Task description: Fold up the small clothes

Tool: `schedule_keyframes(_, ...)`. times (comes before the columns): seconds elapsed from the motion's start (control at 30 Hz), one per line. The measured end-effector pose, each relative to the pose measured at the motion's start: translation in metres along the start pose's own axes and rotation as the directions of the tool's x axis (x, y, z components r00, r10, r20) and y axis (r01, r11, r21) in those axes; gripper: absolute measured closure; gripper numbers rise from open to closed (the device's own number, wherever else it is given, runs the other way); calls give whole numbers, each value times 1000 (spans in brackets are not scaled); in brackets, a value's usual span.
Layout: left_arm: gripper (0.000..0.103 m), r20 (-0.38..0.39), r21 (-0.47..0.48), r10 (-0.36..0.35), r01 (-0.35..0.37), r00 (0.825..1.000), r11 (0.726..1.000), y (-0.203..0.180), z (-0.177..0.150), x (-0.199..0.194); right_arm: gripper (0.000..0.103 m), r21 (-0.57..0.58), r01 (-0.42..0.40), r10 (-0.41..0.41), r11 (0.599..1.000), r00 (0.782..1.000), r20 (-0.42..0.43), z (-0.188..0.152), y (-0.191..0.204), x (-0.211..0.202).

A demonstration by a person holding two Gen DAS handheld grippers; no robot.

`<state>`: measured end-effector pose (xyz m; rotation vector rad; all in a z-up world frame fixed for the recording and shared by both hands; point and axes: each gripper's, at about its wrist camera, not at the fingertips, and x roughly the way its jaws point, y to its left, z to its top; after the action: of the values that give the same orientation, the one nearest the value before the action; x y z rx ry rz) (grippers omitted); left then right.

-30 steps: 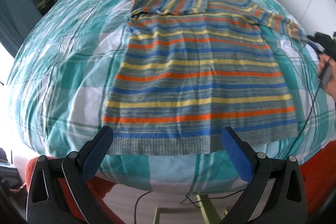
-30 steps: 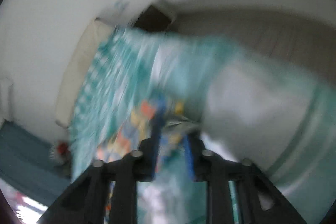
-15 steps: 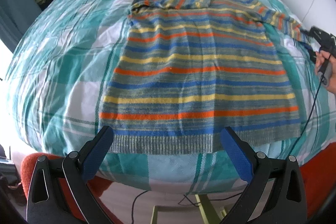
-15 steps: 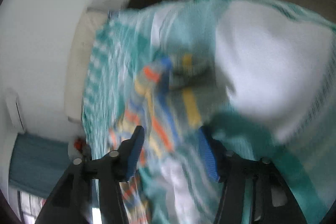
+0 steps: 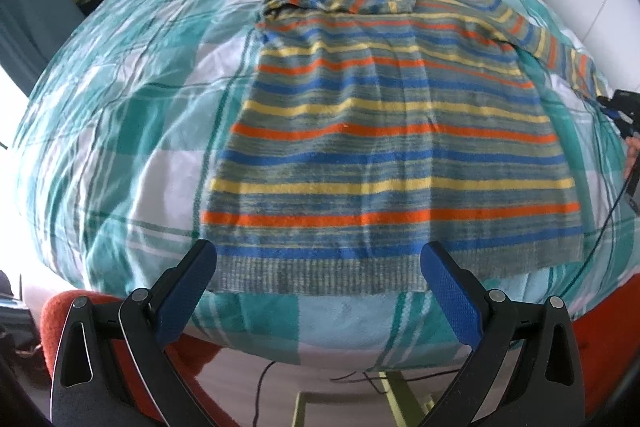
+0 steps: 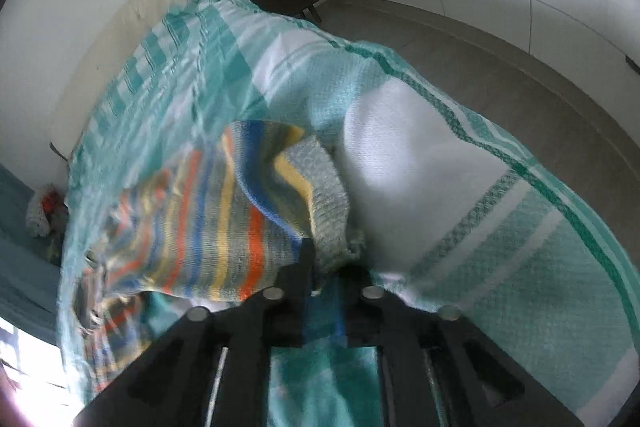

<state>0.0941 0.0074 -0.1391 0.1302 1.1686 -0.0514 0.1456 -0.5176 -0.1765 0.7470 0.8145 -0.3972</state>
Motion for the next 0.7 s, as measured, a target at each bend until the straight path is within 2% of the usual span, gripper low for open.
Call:
schedule_keyframes(0.03, 1, -2, -3, 3, -3, 1000, 1000, 2, 0, 1, 88, 15, -16, 16, 1000, 1000, 12, 2, -4, -2)
schedule_keyframes(0.1, 1, -10, -8, 6, -6, 1000, 1000, 4, 1, 3, 78, 83, -89, 89, 993, 996, -6, 8, -22, -3)
schedule_keyframes(0.2, 1, -14, -12, 0, 0, 1000, 1000, 3, 4, 5, 78, 192, -194, 201, 962, 979, -16, 24, -44, 9)
schedule_keyframes(0.23, 1, -12, -14, -3, 3, 1000, 1000, 2, 4, 5, 78, 239, -245, 255, 940, 967, -14, 30, -49, 17)
schedule_keyframes(0.27, 1, -13, -17, -8, 7, 1000, 1000, 1, 6, 5, 79, 274, -299, 318, 914, 948, -26, 35, -51, 26)
schedule_keyframes(0.3, 1, -16, -18, -11, 11, 1000, 1000, 1, 6, 5, 97, 280, -333, 368, 900, 926, -85, 40, -49, 37)
schedule_keyframes(0.33, 1, -16, -18, -15, 14, 1000, 1000, 1, 7, 5, 98, 231, -306, 338, 924, 934, -115, 43, -42, 36)
schedule_keyframes(0.37, 1, -13, -15, -14, 14, 1000, 1000, 1, 7, 4, 98, 119, -269, 282, 956, 952, -118, 47, -30, 25)
schedule_keyframes(0.4, 1, -10, -10, -10, 10, 1000, 1000, 0, 7, 4, 98, 26, -247, 248, 969, 964, -99, 48, -19, 12)
schedule_keyframes(0.47, 1, -15, 3, 3, -3, 1000, 1000, 0, 7, 9, 98, -101, -124, 118, 987, 991, -70, 43, -8, -6)
schedule_keyframes(0.5, 1, -24, 10, 7, -7, 1000, 1000, -1, 7, 12, 98, -154, -51, 42, 987, 997, -65, 39, -7, -9)
schedule_keyframes(0.53, 1, -34, 20, 11, -10, 999, 1000, -1, 9, 16, 98, -182, 23, -37, 983, 997, -73, 34, -11, -5)
schedule_keyframes(0.57, 1, -40, 33, 17, -16, 999, 999, -1, 13, 18, 99, -192, 54, -70, 980, 994, -79, 29, -13, 0)
schedule_keyframes(0.63, 1, -8, 61, 25, -25, 1000, 998, 3, 26, 10, 96, -180, 76, -89, 981, 994, -63, 26, -11, 1)
schedule_keyframes(0.7, 1, 69, 74, 33, -39, 997, 996, 14, 48, -6, 87, -182, 104, -116, 978, 992, -54, 23, -3, -3)
